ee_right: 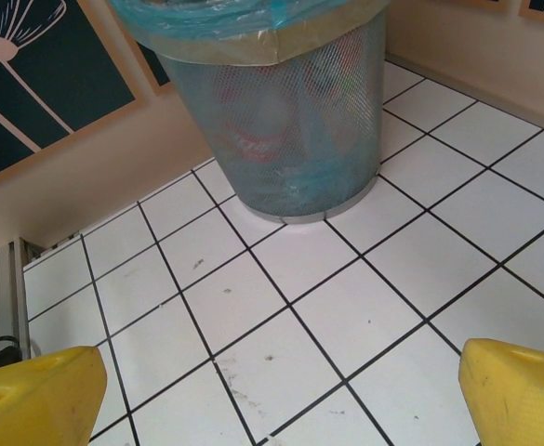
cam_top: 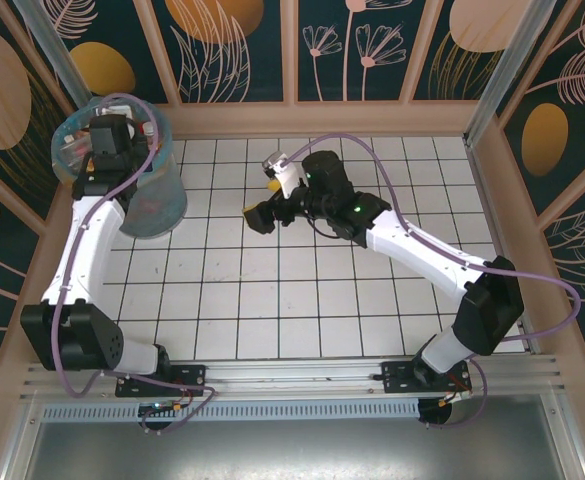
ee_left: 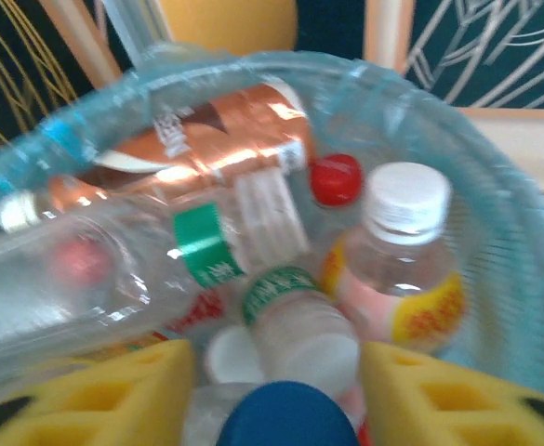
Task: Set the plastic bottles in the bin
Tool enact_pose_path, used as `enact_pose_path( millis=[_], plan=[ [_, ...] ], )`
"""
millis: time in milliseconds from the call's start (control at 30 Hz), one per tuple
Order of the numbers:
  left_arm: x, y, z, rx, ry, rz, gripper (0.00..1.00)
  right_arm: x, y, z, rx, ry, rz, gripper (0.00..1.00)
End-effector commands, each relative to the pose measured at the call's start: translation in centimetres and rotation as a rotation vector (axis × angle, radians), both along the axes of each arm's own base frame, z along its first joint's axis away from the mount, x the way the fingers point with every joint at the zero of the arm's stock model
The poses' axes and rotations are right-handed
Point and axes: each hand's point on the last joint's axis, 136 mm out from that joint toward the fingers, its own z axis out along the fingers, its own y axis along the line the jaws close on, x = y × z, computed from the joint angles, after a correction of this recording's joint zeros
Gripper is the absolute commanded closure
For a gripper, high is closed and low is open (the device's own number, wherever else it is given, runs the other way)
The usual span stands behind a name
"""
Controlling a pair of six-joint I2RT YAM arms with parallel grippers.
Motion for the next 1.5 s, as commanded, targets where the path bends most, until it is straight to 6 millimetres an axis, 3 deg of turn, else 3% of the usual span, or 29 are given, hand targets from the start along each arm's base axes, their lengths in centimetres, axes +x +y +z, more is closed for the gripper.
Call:
enact_pose_path(
  millis=[0, 133, 233, 333, 500, 667, 867, 967, 1033, 1133, 1200, 1267, 1300, 1367, 1467],
  plan=[
    [-1.1, -1.5, 3.6, -0.083, -0.025, -0.053, 0.4, 0.0, 0.4, 1.5, 0.012, -0.038, -0.002, 0.02],
    [-1.7, -1.8, 8.1, -0.09, -0.106, -0.068, 0.39, -0.1, 0.6, 1.4, 0.01, -0.039, 0.0, 0.02],
    [-1.8, -1.8, 9.0, -0.085, -0.132, -0.074, 0.53, -0.2, 0.8, 1.1, 0.004, -0.036, 0.003, 0.02],
    [-1.2, -2.5, 7.4, -0.109, -0.096, -0.104, 0.73, -0.1, 0.9, 0.9, -0.001, -0.038, 0.003, 0.02],
    [0.3, -4.4, 3.0, -0.191, -0.001, -0.183, 0.84, -0.1, 0.9, 0.7, -0.008, -0.04, 0.005, 0.03],
    [0.7, -3.1, -1.2, -0.154, 0.097, -0.114, 1.0, -0.1, 0.7, 0.4, -0.022, -0.035, -0.004, 0.03],
    [0.4, -2.2, -3.7, -0.119, 0.147, -0.075, 1.0, -0.2, 0.6, -0.1, -0.03, -0.026, -0.007, 0.03],
    [0.8, -2.9, -0.9, -0.15, 0.087, -0.106, 0.99, -0.1, 0.6, 0.3, -0.028, -0.026, -0.009, 0.03],
    [1.0, -3.4, 3.0, -0.164, -0.003, -0.137, 0.8, 0.0, 0.6, 0.9, -0.019, -0.029, -0.016, 0.03],
    [0.0, -4.2, 11.0, -0.176, -0.2, -0.191, 0.62, 0.7, 0.4, 2.6, -0.003, -0.041, -0.06, 0.03],
    [-1.8, -5.3, 16.2, -0.2, -0.342, -0.259, 0.57, 1.7, -0.4, 3.8, 0.005, -0.054, -0.13, 0.03],
    [-3.6, -7.0, 19.0, -0.244, -0.429, -0.346, 0.57, 3.3, -1.9, 4.7, 0.013, -0.066, -0.236, 0.03],
    [-4.5, -8.2, 19.7, -0.265, -0.457, -0.395, 0.56, 4.3, -3.2, 5.0, 0.019, -0.069, -0.303, 0.03],
    [-5.9, -11.2, 19.2, -0.279, -0.476, -0.48, 0.56, 6.7, -6.5, 4.9, 0.028, -0.05, -0.443, 0.03],
    [-8.1, -15.6, 15.4, -0.328, -0.491, -0.609, 0.57, 10.3, -13.6, 3.5, 0.071, 0.019, -0.665, 0.03]
  ],
)
